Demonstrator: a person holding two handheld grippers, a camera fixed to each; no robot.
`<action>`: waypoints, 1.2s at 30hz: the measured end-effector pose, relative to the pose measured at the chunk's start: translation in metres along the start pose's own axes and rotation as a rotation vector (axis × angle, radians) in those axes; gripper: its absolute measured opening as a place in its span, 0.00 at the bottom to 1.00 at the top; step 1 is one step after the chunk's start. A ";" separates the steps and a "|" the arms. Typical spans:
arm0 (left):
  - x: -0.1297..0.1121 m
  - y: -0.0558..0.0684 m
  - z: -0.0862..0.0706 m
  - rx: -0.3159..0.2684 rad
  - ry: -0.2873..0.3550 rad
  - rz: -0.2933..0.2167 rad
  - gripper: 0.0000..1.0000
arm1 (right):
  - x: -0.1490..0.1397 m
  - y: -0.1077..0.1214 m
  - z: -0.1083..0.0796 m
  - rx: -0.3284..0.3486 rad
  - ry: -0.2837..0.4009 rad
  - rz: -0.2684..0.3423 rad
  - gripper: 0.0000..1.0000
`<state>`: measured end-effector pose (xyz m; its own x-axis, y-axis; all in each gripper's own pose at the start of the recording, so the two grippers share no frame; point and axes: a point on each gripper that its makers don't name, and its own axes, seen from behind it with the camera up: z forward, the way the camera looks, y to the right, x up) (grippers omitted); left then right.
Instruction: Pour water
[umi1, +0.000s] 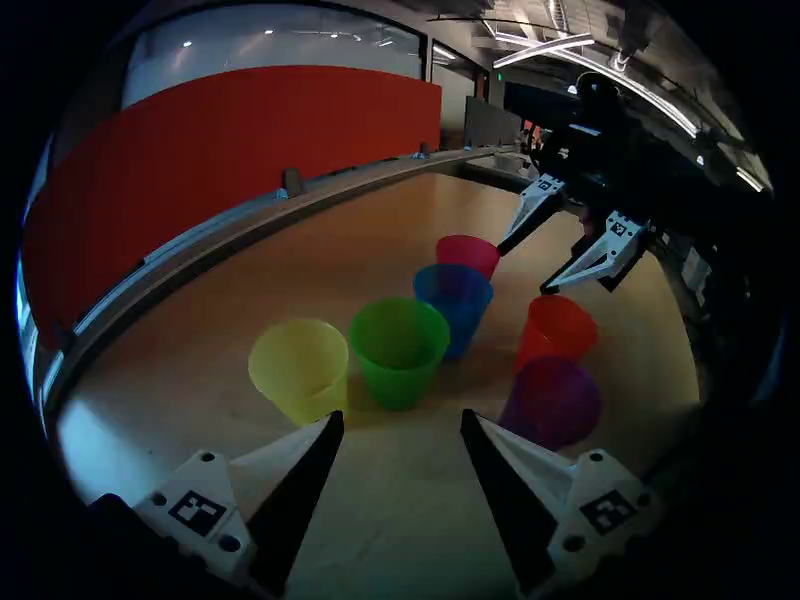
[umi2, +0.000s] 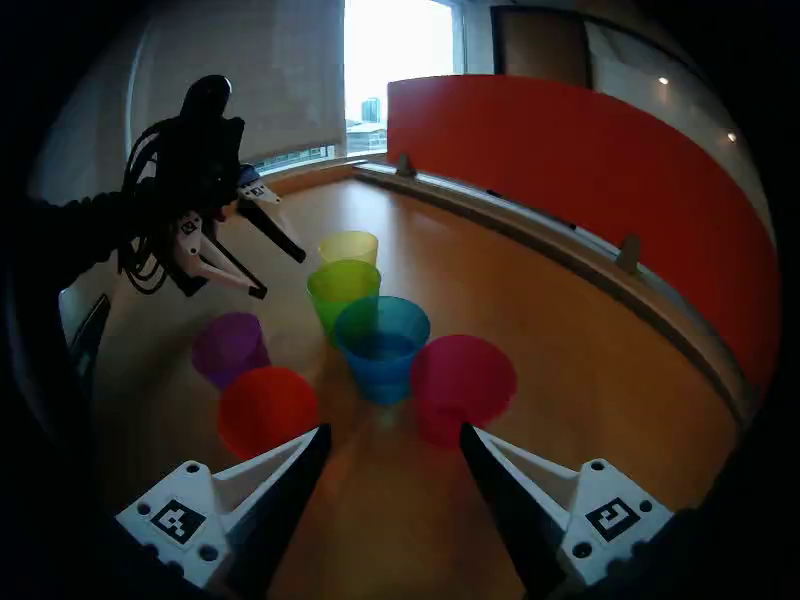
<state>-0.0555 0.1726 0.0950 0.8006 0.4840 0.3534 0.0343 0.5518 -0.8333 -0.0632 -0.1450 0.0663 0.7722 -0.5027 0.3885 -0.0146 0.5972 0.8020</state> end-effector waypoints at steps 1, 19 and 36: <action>0.000 0.000 0.001 -0.002 -0.001 -0.001 0.87 | 0.000 0.000 0.000 0.002 0.000 0.000 0.99; -0.001 0.002 0.017 -0.021 -0.016 0.015 0.87 | 0.003 -0.002 0.013 0.025 -0.011 -0.015 0.99; 0.003 0.003 0.030 -0.039 -0.041 0.034 0.87 | 0.011 0.000 0.030 0.043 -0.033 -0.035 0.99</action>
<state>-0.0708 0.1960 0.1066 0.7764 0.5297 0.3415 0.0319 0.5081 -0.8607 -0.0739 -0.1692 0.0847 0.7512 -0.5440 0.3739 -0.0153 0.5519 0.8338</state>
